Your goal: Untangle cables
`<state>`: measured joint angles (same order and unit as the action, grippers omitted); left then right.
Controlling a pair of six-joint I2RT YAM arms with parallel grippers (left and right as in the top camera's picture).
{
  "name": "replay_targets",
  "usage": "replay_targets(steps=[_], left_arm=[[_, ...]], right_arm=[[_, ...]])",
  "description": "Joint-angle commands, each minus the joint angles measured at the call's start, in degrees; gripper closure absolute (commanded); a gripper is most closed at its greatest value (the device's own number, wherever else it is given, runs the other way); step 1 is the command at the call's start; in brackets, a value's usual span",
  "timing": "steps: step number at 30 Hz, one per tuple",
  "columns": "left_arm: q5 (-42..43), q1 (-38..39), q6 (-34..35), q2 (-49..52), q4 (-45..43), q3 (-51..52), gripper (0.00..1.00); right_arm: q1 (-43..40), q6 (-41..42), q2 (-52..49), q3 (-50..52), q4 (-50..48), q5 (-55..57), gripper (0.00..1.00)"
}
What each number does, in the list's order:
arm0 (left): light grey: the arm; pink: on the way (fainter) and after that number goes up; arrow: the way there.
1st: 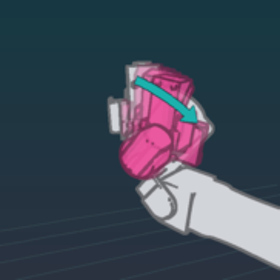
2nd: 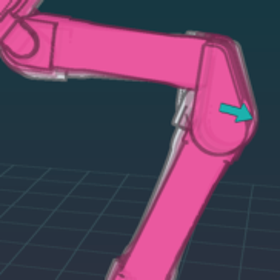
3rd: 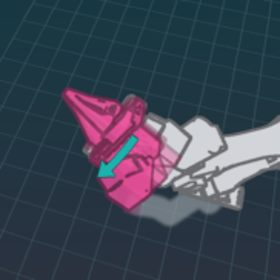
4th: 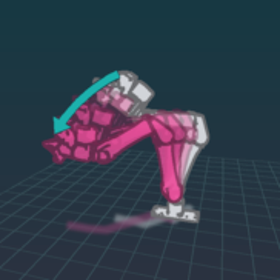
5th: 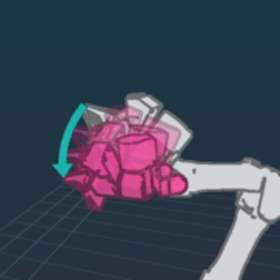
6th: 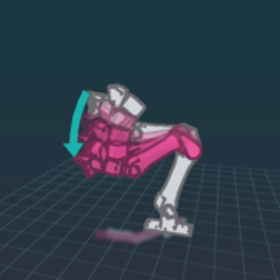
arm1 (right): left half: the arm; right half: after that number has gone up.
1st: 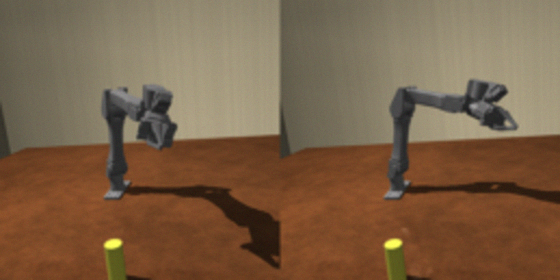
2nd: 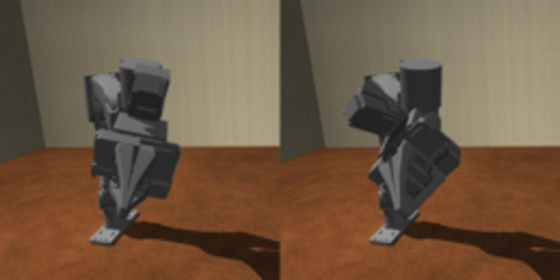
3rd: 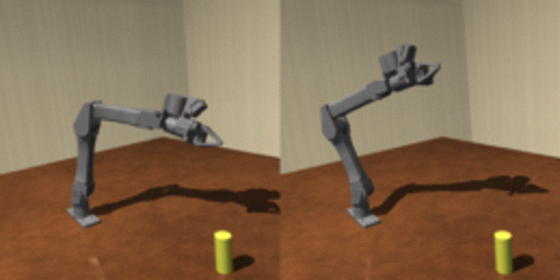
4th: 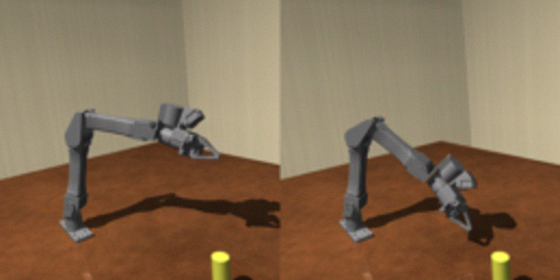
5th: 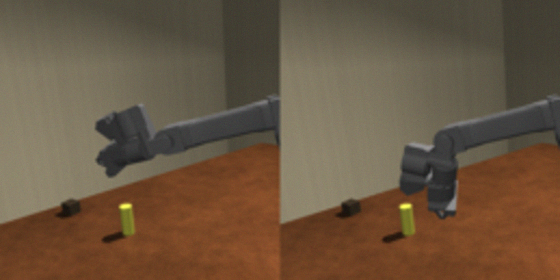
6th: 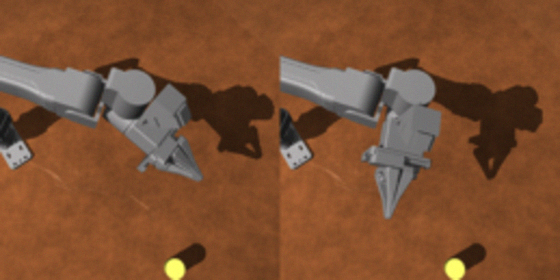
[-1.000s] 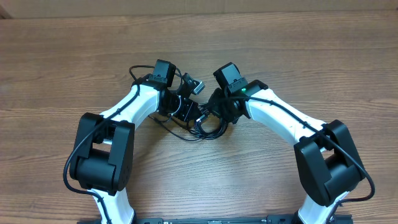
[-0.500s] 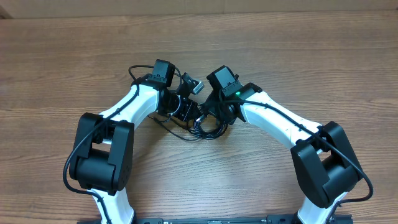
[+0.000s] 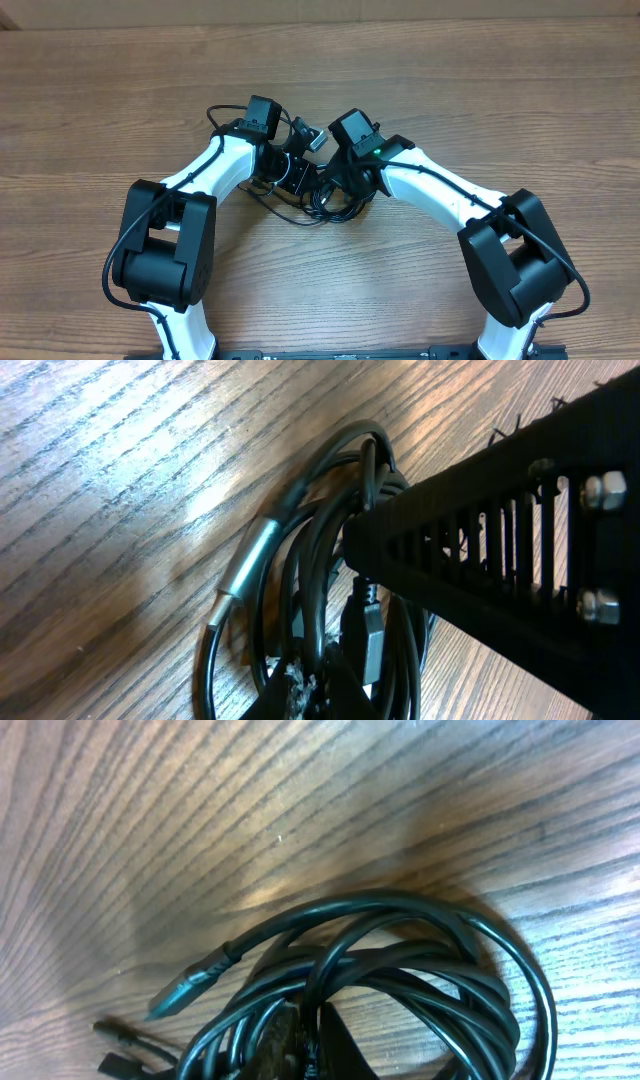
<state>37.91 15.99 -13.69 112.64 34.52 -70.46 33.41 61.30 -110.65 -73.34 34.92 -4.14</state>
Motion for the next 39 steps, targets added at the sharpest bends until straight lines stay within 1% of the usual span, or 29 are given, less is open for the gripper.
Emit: replay_targets(steps=[1,5,8,11,15,17,19,21,23,27,31,33,34,35,36,37,39], left_arm=[[1.6,0.07,-0.46,0.11,-0.02,-1.4,0.96],[1.51,0.07,-0.46,0.11,-0.02,-1.4,0.96],[1.49,0.07,-0.46,0.11,0.0,-1.4,0.96],[1.44,0.07,-0.46,0.11,0.04,-1.4,0.96],[1.27,0.07,-0.46,0.11,0.09,-1.4,0.96],[1.27,0.09,-0.48,0.11,0.15,-1.4,0.96],[1.27,0.09,-0.48,0.11,0.15,-1.4,0.96],[1.29,0.09,-0.48,0.11,0.15,-1.4,0.96],[1.27,0.09,-0.48,0.11,0.15,-1.4,0.96],[1.07,0.09,-0.46,0.11,0.15,-1.4,0.96],[1.07,0.09,-0.46,0.11,0.13,-1.4,0.96],[0.94,0.09,-0.24,0.11,0.15,-1.4,0.96],[0.52,0.09,0.31,0.11,0.15,-1.4,0.96],[-0.02,0.09,0.87,0.11,0.17,-1.4,0.96],[-0.04,0.09,0.87,0.11,0.17,-1.4,0.96],[-0.04,0.09,0.87,0.11,0.17,-1.4,0.96],[-0.02,0.09,0.87,0.11,0.2,-1.4,0.96]], right_arm=[[-3.74,-4.46,1.53,0.57,0.31,-6.51,0.96],[-8.15,-7.52,3.3,0.57,0.79,-15.28,0.96],[-11.13,-7.91,3.28,0.57,1.75,-21.22,0.96],[-13.14,-10.73,3.28,0.57,1.84,-24.2,0.96],[-15.32,-10.78,3.28,0.59,1.75,-23.52,0.96],[-16.22,-8.98,3.28,0.59,1.14,-19.34,0.96],[-16.24,-5.57,3.28,0.59,0.63,-14.67,0.96],[-15.45,-5.14,3.28,0.59,-0.42,-13.18,0.96],[-14.69,-5.25,3.28,0.59,-0.2,-14.64,0.96],[-12.44,-7.54,3.28,0.59,3.04,-17.86,0.92],[-9.16,-7.8,3.28,0.59,7.28,-17.59,0.93],[-6.95,-7.72,3.28,0.61,6.6,-17.33,0.93],[-6.29,-7.5,3.28,0.61,5.88,-17.31,0.92],[-5.46,-6.8,3.28,0.59,4.68,-17.31,0.85],[-5.2,-6.14,3.28,0.61,4.09,-17.29,0.82],[-4.79,-4.37,3.28,0.61,3.04,-16.74,0.76],[-4.48,-1.75,3.28,0.59,1.95,-15.3,0.73]])
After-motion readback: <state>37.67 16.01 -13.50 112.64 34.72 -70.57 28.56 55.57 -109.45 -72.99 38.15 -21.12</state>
